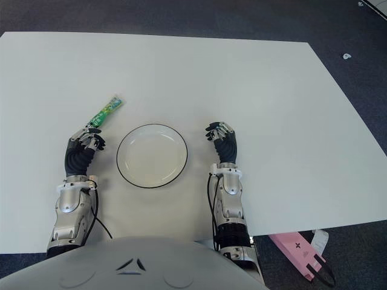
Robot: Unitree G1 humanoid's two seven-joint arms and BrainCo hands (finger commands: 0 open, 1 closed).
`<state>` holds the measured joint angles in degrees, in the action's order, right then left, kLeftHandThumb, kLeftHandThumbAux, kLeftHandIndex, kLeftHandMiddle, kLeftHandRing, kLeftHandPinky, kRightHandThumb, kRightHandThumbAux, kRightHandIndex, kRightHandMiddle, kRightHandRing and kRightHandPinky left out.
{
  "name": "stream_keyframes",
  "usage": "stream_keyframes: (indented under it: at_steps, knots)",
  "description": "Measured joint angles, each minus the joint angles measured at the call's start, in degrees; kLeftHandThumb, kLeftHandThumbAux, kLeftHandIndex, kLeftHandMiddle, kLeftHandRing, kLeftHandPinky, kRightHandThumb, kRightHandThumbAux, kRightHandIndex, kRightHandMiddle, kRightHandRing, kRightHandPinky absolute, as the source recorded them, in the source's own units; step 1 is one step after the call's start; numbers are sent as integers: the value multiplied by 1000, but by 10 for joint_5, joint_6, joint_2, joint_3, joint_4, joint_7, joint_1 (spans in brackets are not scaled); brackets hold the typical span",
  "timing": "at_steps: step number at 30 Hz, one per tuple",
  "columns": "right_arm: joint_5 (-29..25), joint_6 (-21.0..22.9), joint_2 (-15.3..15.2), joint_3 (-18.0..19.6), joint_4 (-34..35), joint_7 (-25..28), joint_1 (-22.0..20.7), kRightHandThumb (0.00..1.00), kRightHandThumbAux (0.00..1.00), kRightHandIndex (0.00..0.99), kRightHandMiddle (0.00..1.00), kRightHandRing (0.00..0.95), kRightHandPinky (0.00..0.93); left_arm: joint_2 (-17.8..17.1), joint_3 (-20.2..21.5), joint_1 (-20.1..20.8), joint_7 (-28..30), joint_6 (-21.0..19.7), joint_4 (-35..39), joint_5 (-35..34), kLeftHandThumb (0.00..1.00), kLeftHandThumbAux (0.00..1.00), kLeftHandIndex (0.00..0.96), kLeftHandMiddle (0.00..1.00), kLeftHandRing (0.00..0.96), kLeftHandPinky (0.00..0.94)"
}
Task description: Put the toothpaste on the table into the plate.
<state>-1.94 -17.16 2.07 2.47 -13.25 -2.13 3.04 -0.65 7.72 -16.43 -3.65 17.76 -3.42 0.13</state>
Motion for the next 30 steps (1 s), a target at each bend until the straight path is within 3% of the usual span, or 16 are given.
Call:
stream_keyframes:
  at_steps: [21,30]
  knots:
    - [1,-6,0,0,-7,0,-2,707,728,430,526,535,536,0,0,-1,4,10,-2,-2,708,713,437,617,606,597]
    - [-1,-6,3,0,-7,0,-4,707,728,429,526,540,544,2,0,-24,3,2,42,0,710,713,437,625,618,617]
